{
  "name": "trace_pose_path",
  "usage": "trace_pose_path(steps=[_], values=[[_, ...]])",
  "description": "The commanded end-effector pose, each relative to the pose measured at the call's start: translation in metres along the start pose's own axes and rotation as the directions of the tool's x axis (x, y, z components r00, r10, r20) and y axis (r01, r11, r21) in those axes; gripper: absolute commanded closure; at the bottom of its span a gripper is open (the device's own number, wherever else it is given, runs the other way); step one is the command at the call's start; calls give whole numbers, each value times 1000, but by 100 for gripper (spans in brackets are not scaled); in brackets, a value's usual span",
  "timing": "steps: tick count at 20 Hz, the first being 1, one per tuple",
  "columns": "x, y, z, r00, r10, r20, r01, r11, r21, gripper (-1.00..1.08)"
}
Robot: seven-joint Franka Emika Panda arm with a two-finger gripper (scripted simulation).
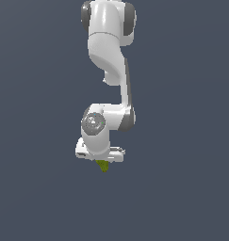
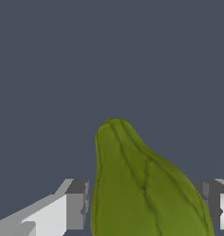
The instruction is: Pick up the object and move it to a goal position.
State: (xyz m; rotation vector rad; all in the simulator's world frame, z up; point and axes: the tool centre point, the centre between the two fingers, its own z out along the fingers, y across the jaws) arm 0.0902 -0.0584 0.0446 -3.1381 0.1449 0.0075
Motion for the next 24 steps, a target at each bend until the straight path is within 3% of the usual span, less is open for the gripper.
trace_pose_path(steps=[1,11,24], values=[[-2,-2,-8,1000,0,-3,0,1000,0,108],[-27,-20,-60,1000,0,-3,0,1000,0,108],[-84,-60,-179,1000,-1,-4,1,1000,-1,108]])
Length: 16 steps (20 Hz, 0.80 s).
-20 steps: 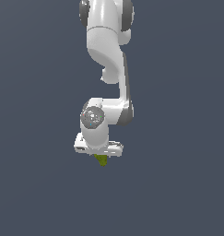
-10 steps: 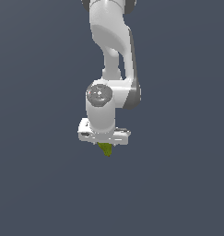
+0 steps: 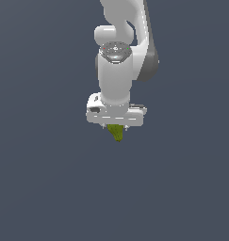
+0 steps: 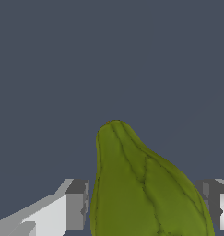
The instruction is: Pick up the object and move it to a goal position.
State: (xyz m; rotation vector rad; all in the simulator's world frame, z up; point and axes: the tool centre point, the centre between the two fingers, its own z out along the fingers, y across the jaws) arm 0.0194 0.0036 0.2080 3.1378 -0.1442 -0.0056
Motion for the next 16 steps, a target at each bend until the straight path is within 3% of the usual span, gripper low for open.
trace_pose_path(steps=[1,16], values=[[-12,-9,-27,1000,0,-3,0,1000,0,108],[-85,-63,-190,1000,0,-3,0,1000,-2,108]])
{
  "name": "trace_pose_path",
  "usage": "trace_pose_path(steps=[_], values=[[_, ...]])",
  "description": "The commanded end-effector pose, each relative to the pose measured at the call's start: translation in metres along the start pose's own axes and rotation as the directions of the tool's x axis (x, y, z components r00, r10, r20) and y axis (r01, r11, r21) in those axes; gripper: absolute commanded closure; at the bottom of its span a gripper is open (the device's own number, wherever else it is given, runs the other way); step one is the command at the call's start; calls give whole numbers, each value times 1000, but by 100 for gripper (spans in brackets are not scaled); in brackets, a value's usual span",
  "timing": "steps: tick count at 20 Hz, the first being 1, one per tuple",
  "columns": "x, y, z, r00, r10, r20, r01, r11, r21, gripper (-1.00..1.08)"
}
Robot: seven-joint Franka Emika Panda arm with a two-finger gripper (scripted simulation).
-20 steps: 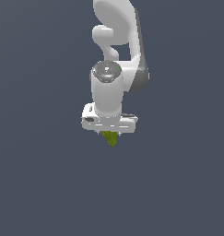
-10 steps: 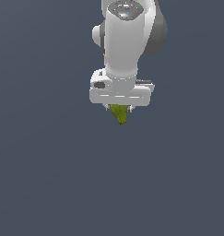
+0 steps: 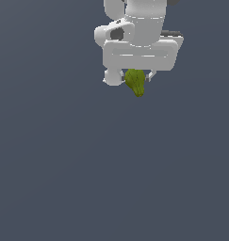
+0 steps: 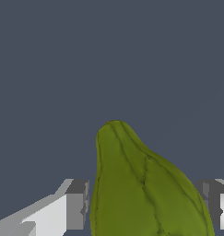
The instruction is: Pick up the object and move it to a goal position.
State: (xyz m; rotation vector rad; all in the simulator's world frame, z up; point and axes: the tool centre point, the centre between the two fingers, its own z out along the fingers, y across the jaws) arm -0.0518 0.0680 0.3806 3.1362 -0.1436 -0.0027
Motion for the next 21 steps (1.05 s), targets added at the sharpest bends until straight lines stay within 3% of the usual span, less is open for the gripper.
trace_pose_path(steps=[1,11,21], values=[[-12,-9,-28,1000,0,-1,0,1000,0,108],[-43,-36,-106,1000,0,-2,0,1000,1,108],[-51,-44,-130,1000,0,-2,0,1000,2,108]])
